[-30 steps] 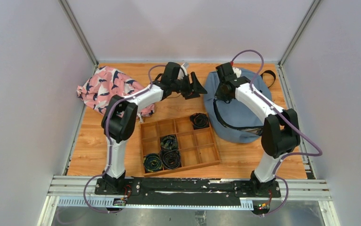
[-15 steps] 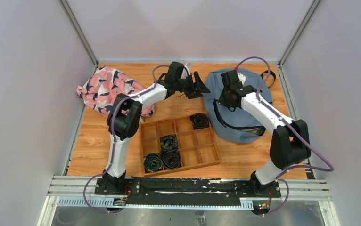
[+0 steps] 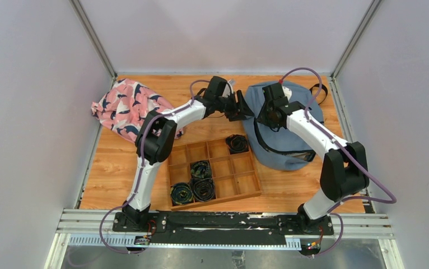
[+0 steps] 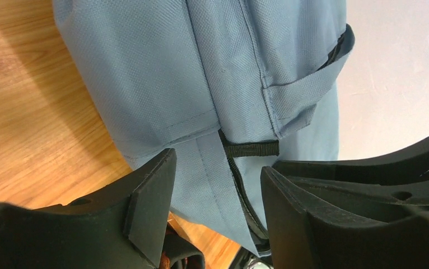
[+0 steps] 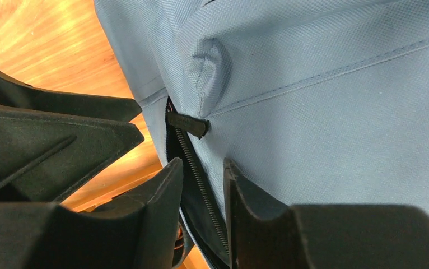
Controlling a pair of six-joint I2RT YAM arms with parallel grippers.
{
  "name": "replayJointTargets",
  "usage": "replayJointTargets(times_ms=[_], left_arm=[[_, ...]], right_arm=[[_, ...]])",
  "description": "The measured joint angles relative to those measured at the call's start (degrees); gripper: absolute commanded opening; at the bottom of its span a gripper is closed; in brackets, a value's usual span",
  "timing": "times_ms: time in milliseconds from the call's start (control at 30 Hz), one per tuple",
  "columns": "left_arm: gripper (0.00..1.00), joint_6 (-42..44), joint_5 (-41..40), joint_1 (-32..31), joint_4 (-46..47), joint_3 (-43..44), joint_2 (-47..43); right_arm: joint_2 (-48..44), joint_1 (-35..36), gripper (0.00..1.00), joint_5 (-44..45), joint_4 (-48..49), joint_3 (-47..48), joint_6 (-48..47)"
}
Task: Pack the student bag
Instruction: Zip the student bag at the center of the board.
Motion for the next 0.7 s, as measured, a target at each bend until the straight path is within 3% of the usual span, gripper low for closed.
replayJointTargets(times_ms=[600, 700], left_arm=[[0.59, -0.9, -0.3, 0.1, 0.3, 0.0, 1.1], [0.59, -1.0, -0.3, 0.0, 0.5, 0.0, 1.1]], right_arm=[[5.1, -2.5, 0.30, -3.2, 1.3, 2.0, 5.5], [6.2, -3.4, 0.18, -3.3, 1.4, 3.3, 6.1]])
